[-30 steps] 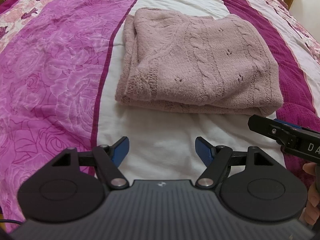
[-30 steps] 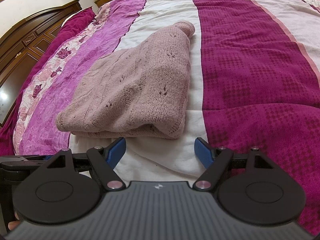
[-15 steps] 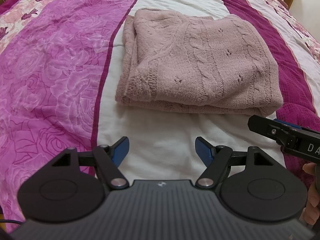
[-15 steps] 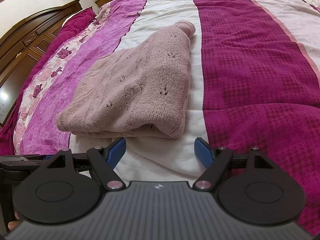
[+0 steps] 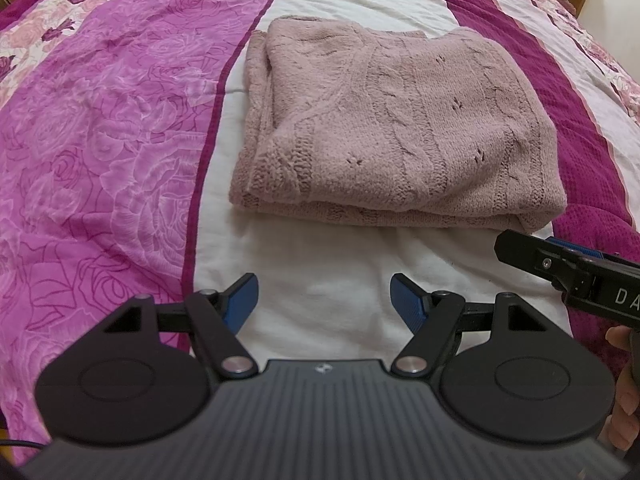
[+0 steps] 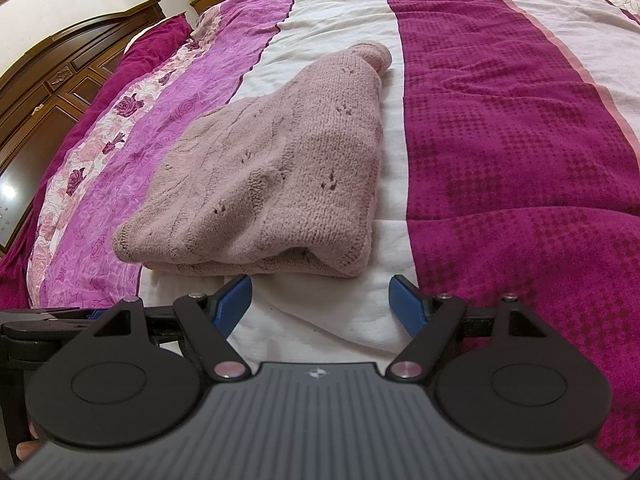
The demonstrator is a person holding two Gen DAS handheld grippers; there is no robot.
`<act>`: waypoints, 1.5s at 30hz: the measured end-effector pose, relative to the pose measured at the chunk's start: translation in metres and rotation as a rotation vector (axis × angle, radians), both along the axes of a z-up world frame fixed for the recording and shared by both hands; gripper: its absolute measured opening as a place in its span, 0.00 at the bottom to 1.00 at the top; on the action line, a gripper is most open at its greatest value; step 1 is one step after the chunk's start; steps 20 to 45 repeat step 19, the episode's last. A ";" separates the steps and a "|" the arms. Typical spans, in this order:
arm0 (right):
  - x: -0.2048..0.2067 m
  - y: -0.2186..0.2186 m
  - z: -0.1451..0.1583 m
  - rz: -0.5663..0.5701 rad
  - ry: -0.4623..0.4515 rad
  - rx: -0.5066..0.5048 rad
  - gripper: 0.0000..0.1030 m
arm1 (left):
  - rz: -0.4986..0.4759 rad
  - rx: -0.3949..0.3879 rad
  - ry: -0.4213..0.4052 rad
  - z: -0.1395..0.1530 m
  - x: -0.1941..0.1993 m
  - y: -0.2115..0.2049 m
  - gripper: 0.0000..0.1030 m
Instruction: Fold small clothes
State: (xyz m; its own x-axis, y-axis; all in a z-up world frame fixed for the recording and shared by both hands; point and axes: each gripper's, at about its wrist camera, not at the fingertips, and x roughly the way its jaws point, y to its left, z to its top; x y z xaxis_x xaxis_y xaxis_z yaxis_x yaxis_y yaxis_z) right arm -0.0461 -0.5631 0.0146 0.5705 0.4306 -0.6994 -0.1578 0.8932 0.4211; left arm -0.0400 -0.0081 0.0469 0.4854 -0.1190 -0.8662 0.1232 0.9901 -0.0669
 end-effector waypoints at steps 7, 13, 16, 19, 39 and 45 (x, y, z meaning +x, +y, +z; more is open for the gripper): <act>0.000 0.000 0.000 0.000 0.000 0.000 0.79 | -0.001 0.001 0.000 0.000 0.000 0.000 0.72; 0.000 0.000 0.000 0.000 0.000 0.001 0.79 | 0.000 0.001 0.001 0.000 0.000 0.000 0.72; 0.000 0.000 0.000 0.000 0.000 0.001 0.79 | -0.001 -0.001 0.004 0.000 0.000 0.000 0.72; 0.000 0.000 0.000 0.000 0.001 0.001 0.79 | -0.003 -0.001 0.005 0.000 0.000 -0.001 0.72; 0.000 0.000 0.000 0.000 0.001 0.001 0.79 | -0.003 -0.001 0.005 0.000 0.000 -0.001 0.72; 0.000 0.000 0.000 0.000 0.001 0.001 0.79 | -0.003 -0.001 0.005 0.000 0.000 -0.001 0.72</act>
